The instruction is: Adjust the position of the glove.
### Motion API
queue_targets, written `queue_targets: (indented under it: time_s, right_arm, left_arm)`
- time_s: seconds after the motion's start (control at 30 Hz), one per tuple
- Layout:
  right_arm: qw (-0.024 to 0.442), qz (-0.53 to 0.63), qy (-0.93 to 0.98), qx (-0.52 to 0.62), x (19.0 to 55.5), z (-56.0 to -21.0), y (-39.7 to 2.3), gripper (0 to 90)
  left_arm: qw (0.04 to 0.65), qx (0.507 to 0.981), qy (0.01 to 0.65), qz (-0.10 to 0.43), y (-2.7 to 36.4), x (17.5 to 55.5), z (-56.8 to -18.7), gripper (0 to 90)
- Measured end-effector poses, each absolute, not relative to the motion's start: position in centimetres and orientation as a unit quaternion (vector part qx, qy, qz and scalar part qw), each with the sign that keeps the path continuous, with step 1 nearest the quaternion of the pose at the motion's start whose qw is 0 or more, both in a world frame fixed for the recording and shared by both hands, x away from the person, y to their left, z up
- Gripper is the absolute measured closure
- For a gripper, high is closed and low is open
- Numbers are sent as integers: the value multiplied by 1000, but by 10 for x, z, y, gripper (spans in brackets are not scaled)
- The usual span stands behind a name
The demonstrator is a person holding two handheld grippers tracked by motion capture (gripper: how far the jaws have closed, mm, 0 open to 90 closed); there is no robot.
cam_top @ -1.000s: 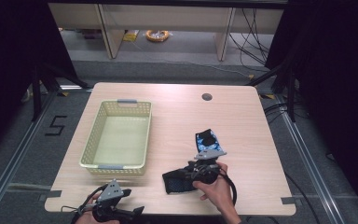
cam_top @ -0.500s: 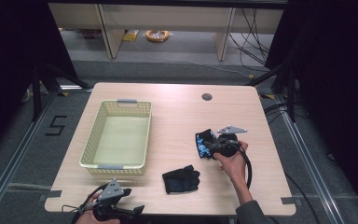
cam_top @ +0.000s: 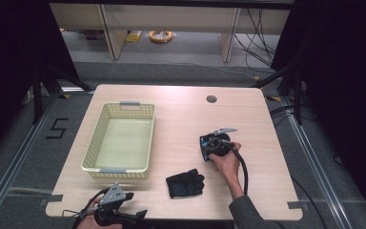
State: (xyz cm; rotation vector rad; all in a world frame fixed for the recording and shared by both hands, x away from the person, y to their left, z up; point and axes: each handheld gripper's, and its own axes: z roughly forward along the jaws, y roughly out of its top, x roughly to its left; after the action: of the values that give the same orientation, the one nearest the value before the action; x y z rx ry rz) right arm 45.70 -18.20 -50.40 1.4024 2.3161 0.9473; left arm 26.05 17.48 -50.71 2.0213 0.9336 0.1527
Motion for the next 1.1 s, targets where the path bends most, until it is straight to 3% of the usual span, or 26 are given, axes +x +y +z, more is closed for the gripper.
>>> queue_targets:
  time_s: [0.13, 0.2, 0.27, 0.47, 0.5, 0.7, 1.0, 1.1]
  right_arm:
    - [164, 312, 802, 482, 452, -504, -178, 739]
    - [153, 324, 808, 468, 453, -505, -180, 842]
    - [136, 346, 800, 471, 453, -508, -182, 885]
    - [126, 355, 802, 464, 453, -507, -187, 896]
    - [142, 367, 799, 454, 452, -506, -187, 896]
    - [143, 404, 797, 425, 444, -471, -194, 896]
    - [139, 449, 798, 378, 422, -444, -197, 896]
    - [108, 461, 802, 363, 408, -437, -188, 896]
  left_arm:
    - [436, 818, 370, 65, 176, 261, -507, 203]
    - [435, 819, 370, 65, 176, 261, -507, 204]
    - [425, 825, 367, 59, 177, 261, -506, 203]
    - [438, 819, 365, 66, 175, 261, -506, 205]
    - [436, 821, 363, 63, 175, 260, -506, 205]
    - [433, 823, 362, 67, 177, 261, -507, 204]
    - [440, 815, 371, 68, 176, 261, -507, 205]
    - [442, 814, 372, 58, 176, 262, -506, 205]
